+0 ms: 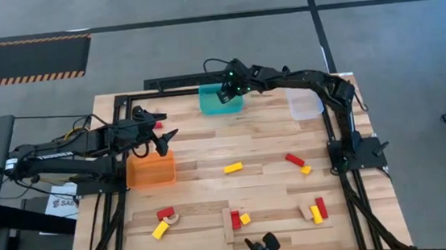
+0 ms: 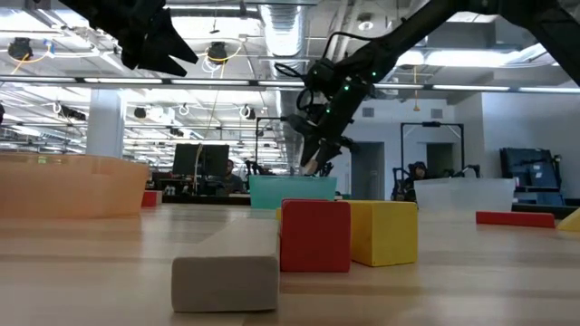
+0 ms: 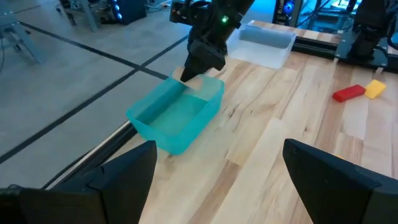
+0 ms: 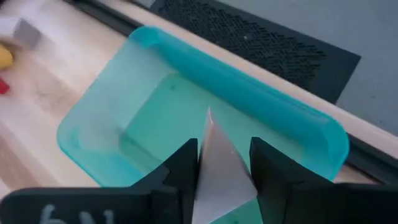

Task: Sort & place blocks by color
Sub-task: Put the brown block into the transparent blue bin, then put the red block into the transparent orange bin

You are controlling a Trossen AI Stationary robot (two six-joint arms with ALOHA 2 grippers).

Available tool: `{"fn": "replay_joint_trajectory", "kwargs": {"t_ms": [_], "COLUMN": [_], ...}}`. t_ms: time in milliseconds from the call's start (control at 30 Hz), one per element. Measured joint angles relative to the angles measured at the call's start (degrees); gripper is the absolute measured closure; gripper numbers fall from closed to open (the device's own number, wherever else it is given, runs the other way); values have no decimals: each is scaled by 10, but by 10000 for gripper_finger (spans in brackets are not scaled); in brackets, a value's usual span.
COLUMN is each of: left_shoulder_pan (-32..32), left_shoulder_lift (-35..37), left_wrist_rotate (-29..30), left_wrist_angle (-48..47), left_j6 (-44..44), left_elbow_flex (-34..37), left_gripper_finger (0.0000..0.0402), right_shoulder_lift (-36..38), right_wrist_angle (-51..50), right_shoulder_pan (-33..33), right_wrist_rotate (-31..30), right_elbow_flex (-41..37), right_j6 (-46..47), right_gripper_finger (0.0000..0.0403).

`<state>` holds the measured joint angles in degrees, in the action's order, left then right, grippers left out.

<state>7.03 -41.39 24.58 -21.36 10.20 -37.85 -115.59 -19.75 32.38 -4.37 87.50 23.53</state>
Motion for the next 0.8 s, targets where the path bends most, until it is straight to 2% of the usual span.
{"fn": "replay_joint_trajectory", "kwargs": {"t_ms": [367, 467, 633, 800], "left_shoulder_pan": [0, 0, 1, 16], "left_shoulder_lift": [0, 0, 0, 0], "left_wrist_rotate": [-2, -2, -1, -1], "left_wrist_angle": [-3, -3, -7, -54], "left_j6": [21, 21, 46, 89], "left_elbow_flex": [0, 0, 0, 0], "left_gripper_finger": [64, 64, 64, 64], "right_shoulder_lift": [5, 5, 29, 81], "right_wrist_angle": [1, 2, -3, -51], "right_shoulder_pan": [1, 1, 5, 6], "right_wrist_rotate": [1, 4, 60, 106], "right_elbow_flex": [0, 0, 0, 0], "right_j6": [-11, -11, -11, -16], "right_gripper_finger": [169, 162, 164, 169]}}
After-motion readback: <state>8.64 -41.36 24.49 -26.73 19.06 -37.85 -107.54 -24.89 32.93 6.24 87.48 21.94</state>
